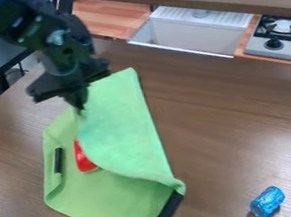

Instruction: Fold the cloth from right top to bottom left

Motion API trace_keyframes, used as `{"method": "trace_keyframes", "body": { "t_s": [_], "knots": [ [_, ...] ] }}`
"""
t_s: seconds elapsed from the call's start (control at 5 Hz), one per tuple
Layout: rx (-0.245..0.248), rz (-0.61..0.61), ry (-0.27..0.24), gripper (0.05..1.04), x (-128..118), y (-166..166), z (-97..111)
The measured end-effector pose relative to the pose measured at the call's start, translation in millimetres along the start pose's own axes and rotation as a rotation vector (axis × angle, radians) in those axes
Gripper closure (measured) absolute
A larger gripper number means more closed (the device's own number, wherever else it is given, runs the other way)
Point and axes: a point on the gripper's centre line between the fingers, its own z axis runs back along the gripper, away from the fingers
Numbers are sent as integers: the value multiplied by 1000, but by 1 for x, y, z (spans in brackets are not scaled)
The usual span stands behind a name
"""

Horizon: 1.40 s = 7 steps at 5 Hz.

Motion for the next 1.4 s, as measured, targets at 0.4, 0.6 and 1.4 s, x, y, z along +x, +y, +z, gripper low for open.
{"method": "trace_keyframes", "body": {
  "t_s": [0.4,0.6,1.4],
  "knots": [
    [40,28,-32,1021,7,33,-4],
    [120,91,-41,869,8,47,-3],
    [167,45,-16,83,44,43,29]
  ]
}}
